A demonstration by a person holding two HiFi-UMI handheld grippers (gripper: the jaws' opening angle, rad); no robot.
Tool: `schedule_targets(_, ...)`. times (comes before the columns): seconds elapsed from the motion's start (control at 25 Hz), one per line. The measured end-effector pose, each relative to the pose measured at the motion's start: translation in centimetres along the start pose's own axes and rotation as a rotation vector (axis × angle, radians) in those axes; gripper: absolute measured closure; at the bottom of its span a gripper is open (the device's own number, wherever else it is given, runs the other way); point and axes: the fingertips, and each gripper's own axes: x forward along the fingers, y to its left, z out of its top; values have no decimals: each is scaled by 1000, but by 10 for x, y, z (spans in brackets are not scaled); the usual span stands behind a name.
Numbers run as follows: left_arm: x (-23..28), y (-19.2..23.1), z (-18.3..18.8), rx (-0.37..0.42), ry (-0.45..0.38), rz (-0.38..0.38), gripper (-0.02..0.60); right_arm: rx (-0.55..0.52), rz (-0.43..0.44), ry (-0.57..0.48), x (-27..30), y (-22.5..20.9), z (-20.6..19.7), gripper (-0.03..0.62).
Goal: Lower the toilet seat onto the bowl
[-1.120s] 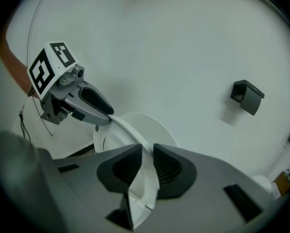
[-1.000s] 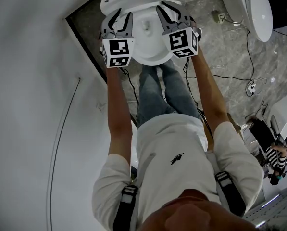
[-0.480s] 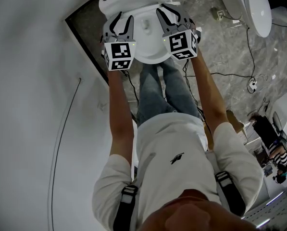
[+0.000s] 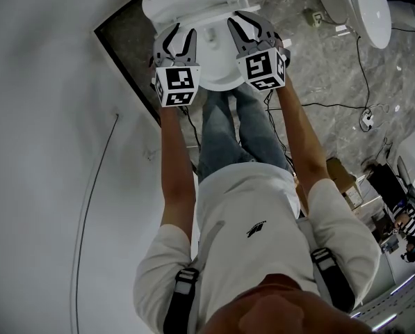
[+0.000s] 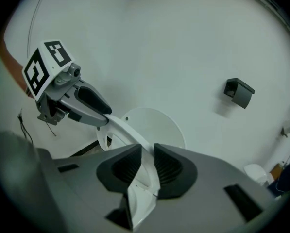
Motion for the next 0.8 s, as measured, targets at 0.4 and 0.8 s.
schedule_targets(0.4, -14, -16, -14, 7, 6, -17, 437, 8, -14, 17, -15, 17, -11, 503)
schedule_targets(0.8, -23, -33, -22, 12, 23, -50, 436, 15, -7, 36, -29, 26, -22, 503)
